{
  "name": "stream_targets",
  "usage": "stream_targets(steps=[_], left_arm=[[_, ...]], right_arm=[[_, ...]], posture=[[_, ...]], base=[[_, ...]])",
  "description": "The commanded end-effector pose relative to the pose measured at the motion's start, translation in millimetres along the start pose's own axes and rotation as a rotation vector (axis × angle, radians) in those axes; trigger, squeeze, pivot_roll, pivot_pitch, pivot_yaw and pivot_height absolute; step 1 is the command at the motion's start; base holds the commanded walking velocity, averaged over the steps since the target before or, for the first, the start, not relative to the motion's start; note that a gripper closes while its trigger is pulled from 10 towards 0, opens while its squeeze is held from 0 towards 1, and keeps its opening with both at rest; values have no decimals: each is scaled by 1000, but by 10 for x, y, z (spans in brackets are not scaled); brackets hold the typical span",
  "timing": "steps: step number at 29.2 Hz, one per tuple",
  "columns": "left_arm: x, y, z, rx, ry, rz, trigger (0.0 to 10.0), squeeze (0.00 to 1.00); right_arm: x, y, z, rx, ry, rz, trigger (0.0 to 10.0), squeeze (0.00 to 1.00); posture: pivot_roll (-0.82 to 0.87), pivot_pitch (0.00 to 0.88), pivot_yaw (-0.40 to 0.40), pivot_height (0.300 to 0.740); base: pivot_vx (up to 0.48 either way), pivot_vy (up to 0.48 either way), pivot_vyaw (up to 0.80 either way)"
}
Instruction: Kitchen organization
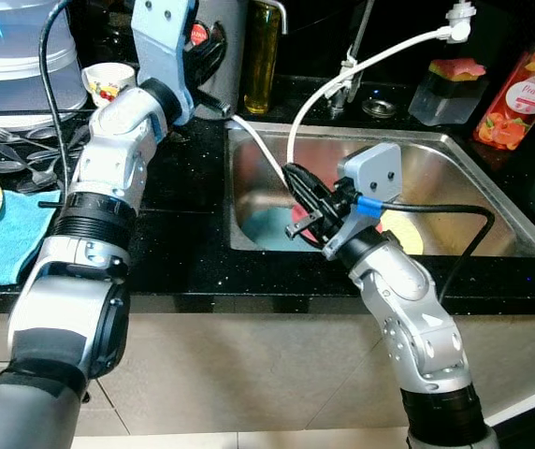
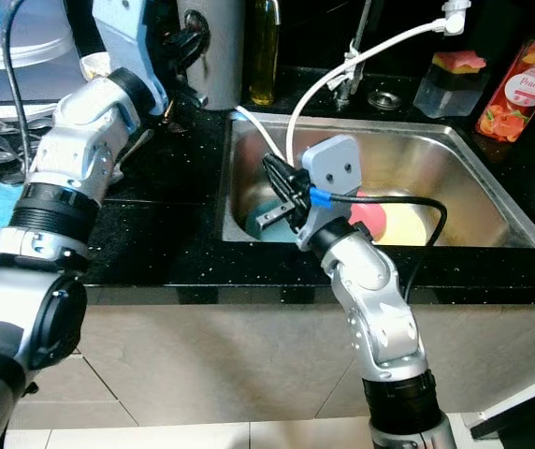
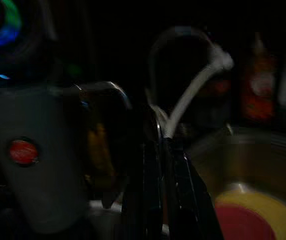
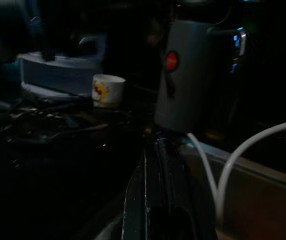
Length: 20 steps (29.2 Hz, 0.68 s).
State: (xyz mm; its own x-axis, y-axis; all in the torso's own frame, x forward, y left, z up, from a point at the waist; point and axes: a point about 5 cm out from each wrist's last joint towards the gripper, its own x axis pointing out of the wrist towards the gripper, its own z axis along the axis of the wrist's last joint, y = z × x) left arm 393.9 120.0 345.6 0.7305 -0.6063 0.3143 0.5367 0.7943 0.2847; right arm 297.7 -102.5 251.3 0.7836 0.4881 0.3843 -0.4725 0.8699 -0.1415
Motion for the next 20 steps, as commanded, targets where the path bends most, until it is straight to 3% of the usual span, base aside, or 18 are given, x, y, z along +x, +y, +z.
stream_targets(steps=[1,5,9,11,15,17,20], left_arm=[[20,-61,-70,38,78,-64,10000,0],[60,-282,-165,-29,109,-238,10000,0],[84,-379,-249,-43,134,-285,10000,0],[86,-455,-446,-49,228,-286,10000,0],[37,-466,-577,-54,302,-285,10000,0],[-73,-521,-732,-131,392,-353,10000,0],[-120,-555,-816,-129,446,-393,10000,43]], right_arm=[[6,-18,-16,-4,1,-5,10000,0],[13,-23,-19,-9,1,-8,10000,0],[15,-23,-18,-10,0,-12,10000,0],[18,-6,-3,-8,-5,-16,10000,0],[13,-4,4,-6,-7,-21,10000,0],[-8,-8,-3,-2,-3,-30,10000,0],[1,3,-10,0,-3,-28,10000,0]], posture=[[240,31,-40,740],[241,29,-41,740],[232,28,-36,740],[213,32,-31,740],[213,34,-32,740],[212,41,-35,740],[210,42,-36,740]], base=[[0,0,0],[0,0,0],[0,0,0],[0,0,0],[0,0,0],[0,0,0],[0,0,0]])
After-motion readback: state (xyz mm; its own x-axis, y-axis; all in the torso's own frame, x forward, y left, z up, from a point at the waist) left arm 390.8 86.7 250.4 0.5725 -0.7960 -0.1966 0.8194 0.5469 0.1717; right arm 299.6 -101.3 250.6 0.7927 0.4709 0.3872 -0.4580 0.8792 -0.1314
